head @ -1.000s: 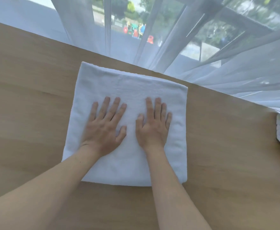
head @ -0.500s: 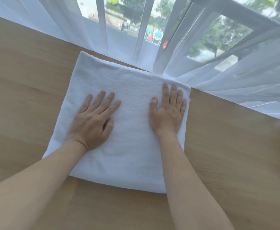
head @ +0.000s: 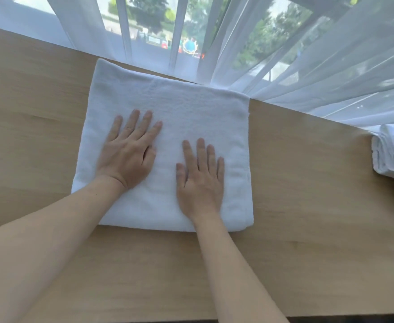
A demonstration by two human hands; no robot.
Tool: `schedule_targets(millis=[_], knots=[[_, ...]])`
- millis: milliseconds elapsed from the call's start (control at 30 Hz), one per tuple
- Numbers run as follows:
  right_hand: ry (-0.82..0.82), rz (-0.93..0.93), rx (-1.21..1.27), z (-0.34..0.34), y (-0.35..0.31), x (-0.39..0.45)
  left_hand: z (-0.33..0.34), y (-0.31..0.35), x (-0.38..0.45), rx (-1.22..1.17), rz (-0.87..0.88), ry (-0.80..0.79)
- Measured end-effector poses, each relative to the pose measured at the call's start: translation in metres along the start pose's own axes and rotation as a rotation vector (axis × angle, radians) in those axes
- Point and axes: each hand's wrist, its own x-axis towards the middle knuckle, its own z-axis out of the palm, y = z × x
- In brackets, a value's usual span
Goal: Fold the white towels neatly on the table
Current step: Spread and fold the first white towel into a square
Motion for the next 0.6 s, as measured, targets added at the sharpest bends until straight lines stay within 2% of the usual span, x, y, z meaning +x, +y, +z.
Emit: schedule_targets(millis=[67,167,233,267,300,367,467,600], knots=[[0.003,0.146,-0.006,-0.005,0.035,-0.003,0.000,0.000,0.000,-0.024,-0.002,0.001],[0.000,0.440,0.123,-0.013,0.074,-0.015,-0.002,-0.002,-0.006,-0.073,0.038,0.010],[0.027,0.573,0.140,-0.015,0.075,-0.021,-0.007,-0.002,-0.010,-0.128,0.104,-0.009],[0.050,0.580,0.107,-0.015,0.068,-0.025,-0.010,-0.001,-0.012,-0.138,0.147,-0.036],[0.080,0.525,0.064,-0.014,0.056,-0.029,-0.013,0.001,-0.014,-0.129,0.184,-0.076],[0.129,0.272,0.025,-0.008,0.022,-0.038,-0.017,0.003,-0.022,-0.074,0.222,-0.185],[0.072,-0.028,0.030,0.012,-0.023,-0.053,-0.016,-0.005,-0.055,-0.005,0.249,-0.294],[0.063,-0.023,-0.019,0.020,-0.027,-0.063,-0.022,-0.029,-0.105,0.050,0.263,-0.273]])
